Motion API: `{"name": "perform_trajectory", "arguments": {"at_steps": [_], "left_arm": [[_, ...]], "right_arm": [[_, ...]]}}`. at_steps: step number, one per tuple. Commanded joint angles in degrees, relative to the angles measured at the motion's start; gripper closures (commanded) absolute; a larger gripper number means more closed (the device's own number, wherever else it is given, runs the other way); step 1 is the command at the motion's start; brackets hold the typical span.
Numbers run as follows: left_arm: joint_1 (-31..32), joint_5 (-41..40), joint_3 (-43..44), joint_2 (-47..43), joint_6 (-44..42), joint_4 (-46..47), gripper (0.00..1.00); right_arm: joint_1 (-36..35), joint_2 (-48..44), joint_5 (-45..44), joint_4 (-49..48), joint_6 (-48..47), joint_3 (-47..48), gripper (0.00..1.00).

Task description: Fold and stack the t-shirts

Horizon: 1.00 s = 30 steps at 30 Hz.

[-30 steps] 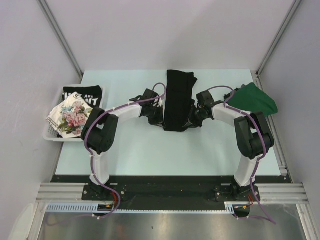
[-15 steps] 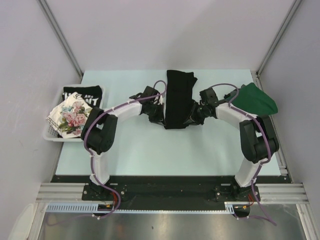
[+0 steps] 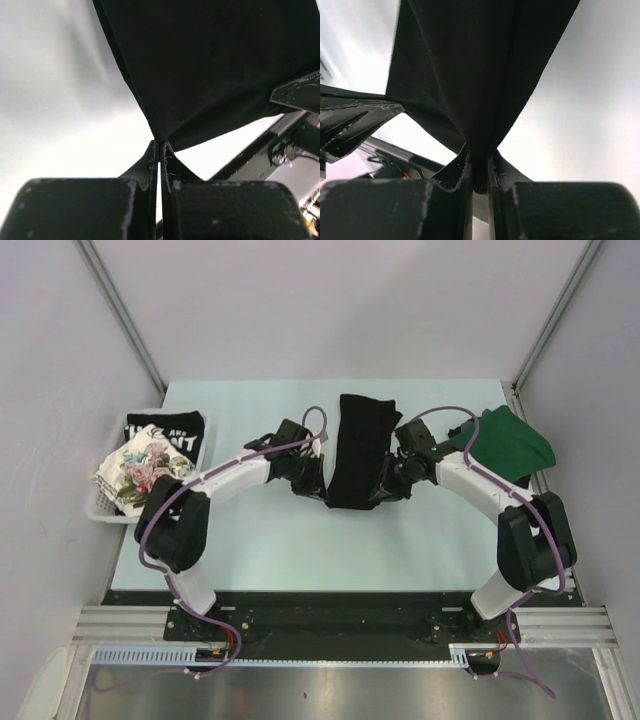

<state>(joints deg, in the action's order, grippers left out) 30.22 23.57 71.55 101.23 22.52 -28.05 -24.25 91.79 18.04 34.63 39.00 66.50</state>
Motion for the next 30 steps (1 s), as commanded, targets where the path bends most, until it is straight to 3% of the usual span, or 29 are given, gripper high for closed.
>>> {"name": "perform_trajectory", "arguments": {"at_steps": [1,6,11,19,30], "left_arm": [[0.6,-0.4,-3.3,-6.1,-0.8,-2.9,1.0],[0.9,-1.0,-2.6,-10.0,-1.1,-5.3,1.0],[0.9,-3.7,4.8,-9.0,-3.3,-8.2,1.0],[0.7,-6.4,21.6,0.6,-6.4,-11.4,1.0],[0.1,-8.6,35.5,10.9,-6.9,-11.9,1.0]], "right_arm": [[-2.2,-4.2,-2.0,7.4,0.5,-1.1,1.0],[-3.2,-7.5,-4.2,11.1,1.6,-1.5,1.0],[-1.8,-10.2,-6.0,8.4,1.5,-1.3,1.0],[5.3,-8.7,-3.2,1.9,-2.8,1.8,1.0],[12.7,-0.2,2.7,-3.4,-6.9,10.1,1.0]]}}
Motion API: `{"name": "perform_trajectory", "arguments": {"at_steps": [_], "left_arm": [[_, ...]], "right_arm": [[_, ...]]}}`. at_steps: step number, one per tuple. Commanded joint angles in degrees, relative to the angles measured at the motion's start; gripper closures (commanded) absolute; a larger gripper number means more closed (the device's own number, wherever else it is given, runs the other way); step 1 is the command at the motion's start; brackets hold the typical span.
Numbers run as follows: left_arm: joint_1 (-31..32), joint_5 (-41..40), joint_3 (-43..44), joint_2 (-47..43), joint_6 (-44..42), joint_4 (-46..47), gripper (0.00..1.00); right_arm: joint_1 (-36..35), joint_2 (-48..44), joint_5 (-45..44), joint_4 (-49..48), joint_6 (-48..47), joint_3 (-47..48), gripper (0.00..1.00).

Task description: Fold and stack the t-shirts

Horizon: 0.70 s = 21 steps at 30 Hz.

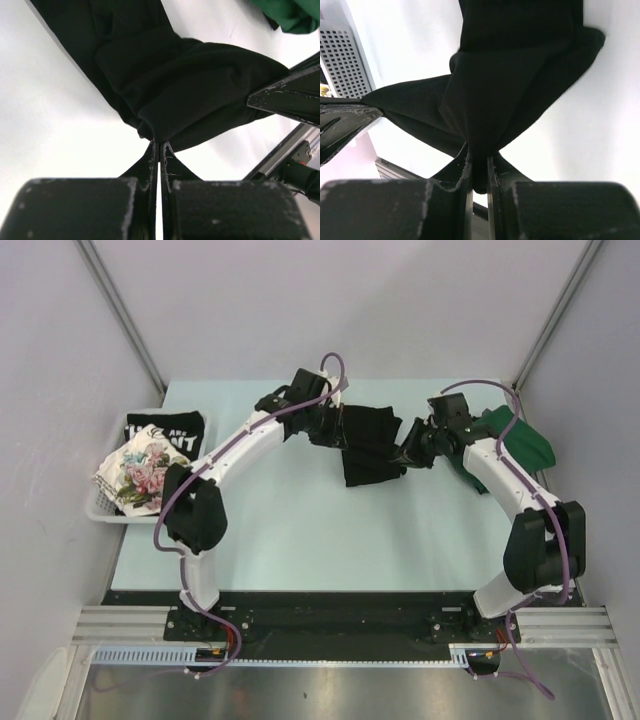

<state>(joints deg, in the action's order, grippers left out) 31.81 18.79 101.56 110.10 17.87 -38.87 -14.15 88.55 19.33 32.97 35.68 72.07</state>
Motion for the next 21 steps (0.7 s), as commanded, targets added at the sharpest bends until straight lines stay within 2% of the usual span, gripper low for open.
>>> {"name": "perform_trajectory", "arguments": {"at_steps": [1,9,14,21], "left_arm": [[-1.6,-4.5,6.9,2.6,-2.3,-0.9,1.0],[-3.1,-6.0,12.6,7.8,-1.3,-0.4,1.0],[-4.3,-6.8,14.5,10.1,-0.7,0.5,1.0],[-6.2,-7.2,21.9,15.2,0.4,-0.4,1.0]], "right_arm": [[3.4,3.7,1.8,-2.0,-3.9,5.1,1.0],[5.9,11.0,4.7,-3.6,-5.8,11.1,1.0],[6.3,16.4,5.1,-1.2,-8.9,20.4,1.0],[6.4,25.1,4.8,2.5,-11.4,32.7,1.0]]}}
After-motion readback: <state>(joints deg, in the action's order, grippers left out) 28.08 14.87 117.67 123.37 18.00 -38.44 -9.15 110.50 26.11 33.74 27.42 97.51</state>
